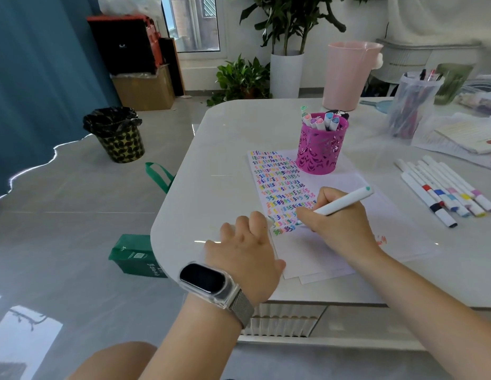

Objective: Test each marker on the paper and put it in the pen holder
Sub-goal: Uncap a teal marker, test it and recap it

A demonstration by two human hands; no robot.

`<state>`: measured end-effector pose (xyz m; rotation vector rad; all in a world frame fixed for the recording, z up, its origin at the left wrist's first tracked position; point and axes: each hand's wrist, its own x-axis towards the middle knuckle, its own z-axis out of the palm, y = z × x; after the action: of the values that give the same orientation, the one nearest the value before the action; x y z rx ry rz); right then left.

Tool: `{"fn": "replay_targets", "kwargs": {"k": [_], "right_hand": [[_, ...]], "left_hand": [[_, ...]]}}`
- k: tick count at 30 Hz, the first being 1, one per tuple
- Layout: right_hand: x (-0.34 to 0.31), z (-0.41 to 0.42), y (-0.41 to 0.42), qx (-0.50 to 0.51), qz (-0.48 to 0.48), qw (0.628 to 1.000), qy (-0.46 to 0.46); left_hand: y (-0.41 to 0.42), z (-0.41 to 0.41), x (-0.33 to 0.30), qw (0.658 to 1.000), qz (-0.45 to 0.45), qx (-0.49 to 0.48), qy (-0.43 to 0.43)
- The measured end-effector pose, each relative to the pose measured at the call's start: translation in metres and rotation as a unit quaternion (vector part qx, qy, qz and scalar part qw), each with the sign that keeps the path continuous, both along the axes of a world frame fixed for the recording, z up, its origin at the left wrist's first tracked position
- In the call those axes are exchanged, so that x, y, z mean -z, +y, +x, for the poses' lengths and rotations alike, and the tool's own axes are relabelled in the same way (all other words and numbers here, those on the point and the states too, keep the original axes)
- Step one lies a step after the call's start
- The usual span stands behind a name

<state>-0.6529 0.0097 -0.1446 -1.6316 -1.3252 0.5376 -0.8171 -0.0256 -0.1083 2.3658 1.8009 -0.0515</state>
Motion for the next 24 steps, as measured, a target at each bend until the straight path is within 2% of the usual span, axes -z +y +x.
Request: {"fn": "replay_targets", "kwargs": {"k": [16, 24], "right_hand": [[-0.0048, -0.0009, 0.0006, -0.023, -0.017, 0.999, -0.028], [-0.0081, 0.0000, 0.0009, -0.039, -0.026, 0.998, -0.041]], "left_hand": [[0.0000, -0.0009, -0.0063, 0.998, -0.042, 0.006, -0.052], [0.0016, 0.0011, -0.0061, 0.999, -0.043, -0.009, -0.023]]}}
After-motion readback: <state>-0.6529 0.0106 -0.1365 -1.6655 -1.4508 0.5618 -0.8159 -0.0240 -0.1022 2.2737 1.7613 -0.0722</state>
